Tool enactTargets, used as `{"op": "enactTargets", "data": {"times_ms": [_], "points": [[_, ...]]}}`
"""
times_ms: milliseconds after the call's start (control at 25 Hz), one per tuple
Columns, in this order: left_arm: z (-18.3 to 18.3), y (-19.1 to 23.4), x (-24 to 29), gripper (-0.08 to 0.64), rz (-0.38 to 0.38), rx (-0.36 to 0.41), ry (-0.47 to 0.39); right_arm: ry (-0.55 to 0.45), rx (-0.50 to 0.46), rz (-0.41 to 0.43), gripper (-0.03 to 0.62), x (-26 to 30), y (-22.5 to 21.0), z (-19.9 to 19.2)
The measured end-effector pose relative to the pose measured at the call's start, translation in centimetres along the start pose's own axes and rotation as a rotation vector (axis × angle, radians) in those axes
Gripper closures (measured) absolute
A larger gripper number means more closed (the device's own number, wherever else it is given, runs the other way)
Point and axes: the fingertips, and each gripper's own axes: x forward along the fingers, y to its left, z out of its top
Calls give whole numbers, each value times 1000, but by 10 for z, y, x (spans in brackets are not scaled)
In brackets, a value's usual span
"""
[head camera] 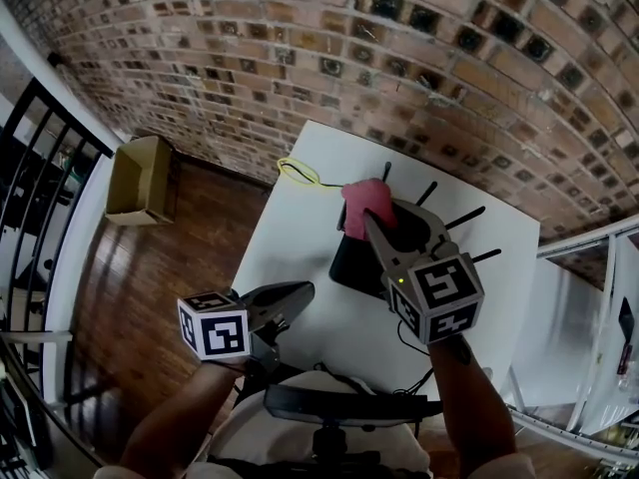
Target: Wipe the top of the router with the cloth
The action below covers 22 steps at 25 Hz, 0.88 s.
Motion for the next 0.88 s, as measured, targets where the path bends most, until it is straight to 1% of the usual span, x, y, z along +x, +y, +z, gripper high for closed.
{"op": "enactTargets", "data": {"times_ms": [80,160,400,680,880], "points": [[2,1,1,537,-1,3,0,-19,-23,1,449,5,4,9],[4,-1,2,537,-5,5,-1,-8,-51,-5,449,14,7,7],[3,3,-3,537,2,-7,-9,111,-65,-16,449,40,14,-33],[6,8,-5,537,5,-11,-19,169,-50,-5,449,54,22,-54],[4,10,-4,537,9,-21,-15,240,-37,16,449,62,28,-81]]}}
